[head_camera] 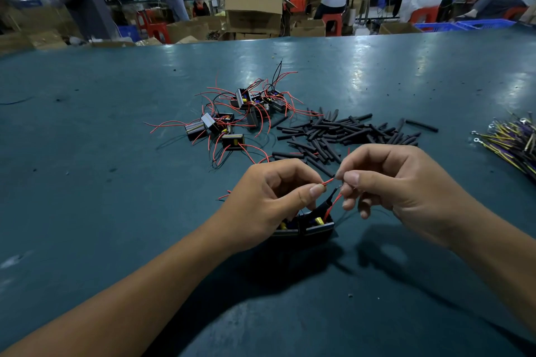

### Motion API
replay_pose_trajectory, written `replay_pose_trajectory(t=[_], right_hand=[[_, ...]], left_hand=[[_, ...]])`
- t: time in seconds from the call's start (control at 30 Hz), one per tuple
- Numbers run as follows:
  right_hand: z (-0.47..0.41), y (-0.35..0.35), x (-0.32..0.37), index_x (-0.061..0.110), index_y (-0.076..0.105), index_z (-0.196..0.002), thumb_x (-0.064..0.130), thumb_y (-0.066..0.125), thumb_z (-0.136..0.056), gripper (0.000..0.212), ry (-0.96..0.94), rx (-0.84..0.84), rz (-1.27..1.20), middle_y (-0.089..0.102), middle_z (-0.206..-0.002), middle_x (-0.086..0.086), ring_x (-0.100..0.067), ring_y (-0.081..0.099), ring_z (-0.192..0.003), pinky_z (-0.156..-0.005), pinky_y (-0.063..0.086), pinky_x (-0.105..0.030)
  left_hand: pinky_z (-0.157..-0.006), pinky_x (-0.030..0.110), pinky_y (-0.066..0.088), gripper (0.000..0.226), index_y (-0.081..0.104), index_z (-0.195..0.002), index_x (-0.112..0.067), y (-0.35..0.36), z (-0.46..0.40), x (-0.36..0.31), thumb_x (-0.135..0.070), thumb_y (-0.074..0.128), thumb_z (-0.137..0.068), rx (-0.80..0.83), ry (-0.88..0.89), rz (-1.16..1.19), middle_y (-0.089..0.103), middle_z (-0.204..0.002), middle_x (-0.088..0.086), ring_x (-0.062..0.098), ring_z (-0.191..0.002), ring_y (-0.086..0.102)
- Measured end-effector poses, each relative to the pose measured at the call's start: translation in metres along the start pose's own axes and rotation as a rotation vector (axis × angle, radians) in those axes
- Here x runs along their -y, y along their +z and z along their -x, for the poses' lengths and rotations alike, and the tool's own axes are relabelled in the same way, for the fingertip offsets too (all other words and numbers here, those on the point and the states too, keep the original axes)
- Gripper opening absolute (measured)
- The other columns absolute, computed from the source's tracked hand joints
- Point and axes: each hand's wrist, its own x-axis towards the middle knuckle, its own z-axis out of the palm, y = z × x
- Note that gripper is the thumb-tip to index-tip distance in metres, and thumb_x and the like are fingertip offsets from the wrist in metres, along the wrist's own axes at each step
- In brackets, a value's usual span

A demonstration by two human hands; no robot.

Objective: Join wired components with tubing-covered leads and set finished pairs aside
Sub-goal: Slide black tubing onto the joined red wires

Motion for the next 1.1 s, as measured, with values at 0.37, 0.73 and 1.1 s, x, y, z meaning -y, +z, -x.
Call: replay_pose_trajectory(t=[0.37, 0.73, 1.1], right_hand=[[-0.001, -0.002, -0.005, 0.008, 0.068, -0.089, -0.009, 0.065, -0.089, 0.018, -0.194, -0.023, 0.235, 0.071, -0.072, -0.013, -0.025, 0.071, -0.064, -0.055, 0.054, -0.025], [-0.002, -0.005, -0.004, 0.004, 0.071, -0.081, -0.006, 0.070, -0.077, 0.011, -0.734, -0.087, 0.960, 0.065, -0.072, -0.004, -0.019, 0.060, -0.063, -0.062, 0.049, -0.028], [0.001, 0.003, 0.011, 0.012, 0.071, -0.070, 0.041, 0.070, -0.072, 0.029, 0.317, -0.011, -0.023, 0.060, -0.061, -0.011, -0.018, 0.056, -0.047, -0.040, 0.045, -0.023]], left_hand=[[-0.050, 0.027, 0.042, 0.007, 0.067, -0.089, -0.022, 0.001, 0.000, -0.001, -0.020, 0.065, -0.095, 0.007, -0.009, -0.024, 0.064, -0.069, -0.006, 0.010, -0.056, 0.051], [-0.050, 0.026, 0.042, 0.006, 0.066, -0.089, -0.019, 0.000, 0.000, -0.003, -0.020, 0.065, -0.095, 0.008, -0.023, -0.028, 0.064, -0.068, -0.007, 0.011, -0.056, 0.050], [-0.054, 0.015, 0.042, 0.009, 0.067, -0.087, -0.017, 0.002, 0.001, -0.006, -0.013, 0.065, -0.094, 0.011, 0.005, -0.014, 0.063, -0.068, -0.009, 0.001, -0.057, 0.051]])
